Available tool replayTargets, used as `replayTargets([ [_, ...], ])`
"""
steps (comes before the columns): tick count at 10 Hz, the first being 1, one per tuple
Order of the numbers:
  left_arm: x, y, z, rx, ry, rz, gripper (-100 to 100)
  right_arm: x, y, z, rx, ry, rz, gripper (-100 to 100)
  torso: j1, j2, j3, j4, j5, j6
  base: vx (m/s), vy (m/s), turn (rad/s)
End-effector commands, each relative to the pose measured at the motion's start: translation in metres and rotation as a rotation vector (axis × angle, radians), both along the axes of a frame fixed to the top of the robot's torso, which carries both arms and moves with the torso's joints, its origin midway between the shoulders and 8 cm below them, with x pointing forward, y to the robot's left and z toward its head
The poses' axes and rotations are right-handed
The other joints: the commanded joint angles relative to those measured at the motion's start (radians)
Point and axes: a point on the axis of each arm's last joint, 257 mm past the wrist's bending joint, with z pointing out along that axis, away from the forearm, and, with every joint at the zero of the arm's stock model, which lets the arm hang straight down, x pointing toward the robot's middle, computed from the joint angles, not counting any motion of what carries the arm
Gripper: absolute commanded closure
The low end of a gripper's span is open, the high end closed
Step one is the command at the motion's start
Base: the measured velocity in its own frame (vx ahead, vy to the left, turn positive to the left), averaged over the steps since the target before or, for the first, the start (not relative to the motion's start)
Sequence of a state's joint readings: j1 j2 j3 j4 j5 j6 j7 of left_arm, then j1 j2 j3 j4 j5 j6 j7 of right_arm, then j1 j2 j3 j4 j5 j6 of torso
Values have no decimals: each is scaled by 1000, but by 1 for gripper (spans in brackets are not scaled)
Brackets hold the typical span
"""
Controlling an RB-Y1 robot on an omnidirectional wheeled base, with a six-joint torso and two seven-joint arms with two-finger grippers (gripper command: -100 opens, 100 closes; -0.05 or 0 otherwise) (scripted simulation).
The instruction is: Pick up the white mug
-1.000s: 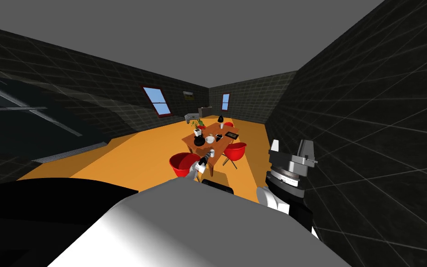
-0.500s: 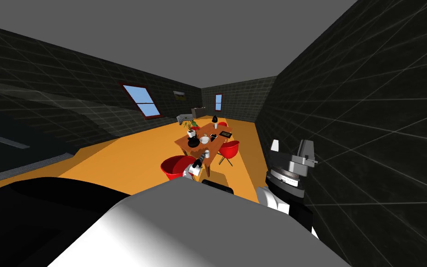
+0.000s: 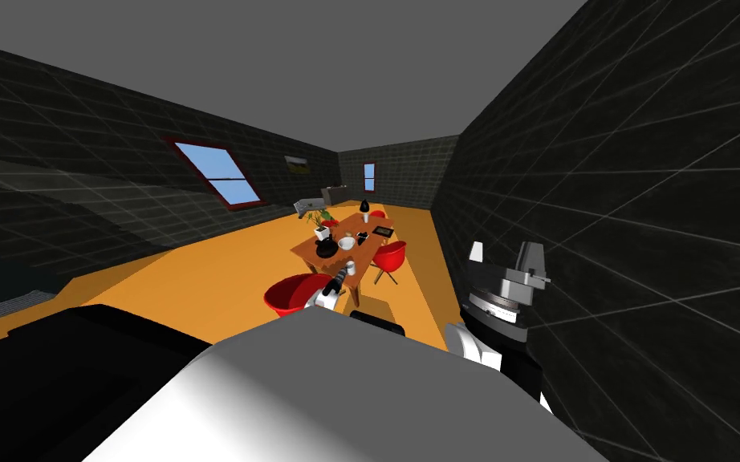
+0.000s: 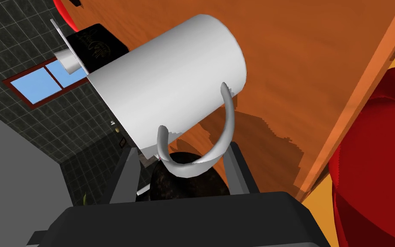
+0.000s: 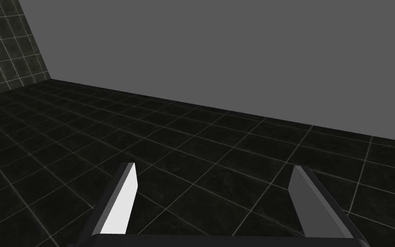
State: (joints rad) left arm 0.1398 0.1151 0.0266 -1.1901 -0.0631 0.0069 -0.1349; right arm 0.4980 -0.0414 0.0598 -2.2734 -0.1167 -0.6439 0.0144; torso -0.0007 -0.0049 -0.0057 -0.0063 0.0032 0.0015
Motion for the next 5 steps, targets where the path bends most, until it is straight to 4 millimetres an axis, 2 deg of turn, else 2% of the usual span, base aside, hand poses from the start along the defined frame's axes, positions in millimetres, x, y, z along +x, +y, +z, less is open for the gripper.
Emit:
replayTargets([
  [1, -15, 32, 5, 6, -5, 45, 100, 0, 0, 0, 0, 0, 0, 0, 0, 0, 0, 0, 0, 0, 0, -49, -437],
  [2, -30, 51, 8, 12, -1, 73, 100, 0, 0, 0, 0, 0, 0, 0, -1, 0, 0, 0, 0, 1, 3, -57, -414],
  [4, -33, 48, 7, 12, -3, 68, 100, 0, 0, 0, 0, 0, 0, 0, 0, -1, 0, 0, 0, -1, 3, -25, -45],
  [5, -33, 50, 7, 13, -4, 70, 0, 0, 0, 0, 0, 0, 0, 0, 1, -1, 0, 0, 1, 0, 0, 0, 0],
])
